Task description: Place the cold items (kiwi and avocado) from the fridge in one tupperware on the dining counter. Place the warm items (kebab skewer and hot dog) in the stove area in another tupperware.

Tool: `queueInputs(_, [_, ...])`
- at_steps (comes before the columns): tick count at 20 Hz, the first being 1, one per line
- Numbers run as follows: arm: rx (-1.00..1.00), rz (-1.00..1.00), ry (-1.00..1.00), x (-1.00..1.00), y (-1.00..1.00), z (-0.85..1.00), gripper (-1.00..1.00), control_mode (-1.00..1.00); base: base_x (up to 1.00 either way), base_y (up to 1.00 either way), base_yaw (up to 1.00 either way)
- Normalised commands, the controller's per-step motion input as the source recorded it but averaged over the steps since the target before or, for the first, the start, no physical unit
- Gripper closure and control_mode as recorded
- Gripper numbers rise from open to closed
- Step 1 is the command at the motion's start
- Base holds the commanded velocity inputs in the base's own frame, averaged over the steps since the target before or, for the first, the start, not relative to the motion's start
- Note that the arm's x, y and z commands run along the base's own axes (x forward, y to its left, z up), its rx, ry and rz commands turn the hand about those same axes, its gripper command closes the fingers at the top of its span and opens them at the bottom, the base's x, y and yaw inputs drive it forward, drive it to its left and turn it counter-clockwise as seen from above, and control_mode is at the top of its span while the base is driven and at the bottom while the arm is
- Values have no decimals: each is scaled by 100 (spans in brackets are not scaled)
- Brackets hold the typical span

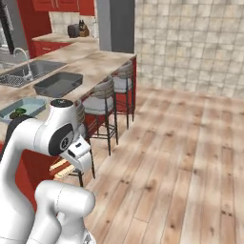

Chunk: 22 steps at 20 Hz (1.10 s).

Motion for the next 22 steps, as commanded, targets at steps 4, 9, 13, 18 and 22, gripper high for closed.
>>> queueInputs(4, [0, 0, 0, 0, 0, 0, 100, 100, 79, -88, 58])
queueInputs(9, [0, 0, 0, 0, 0, 0, 100, 100, 62, -64, 72])
queueInputs(13, [0, 0, 0, 0, 0, 0, 100, 100, 41, -61, 69])
queueInputs(18, [0, 0, 0, 0, 0, 0, 100, 100, 15, -63, 71])
queueInputs(22, [0, 0, 0, 0, 0, 0, 100, 100, 1, -62, 75])
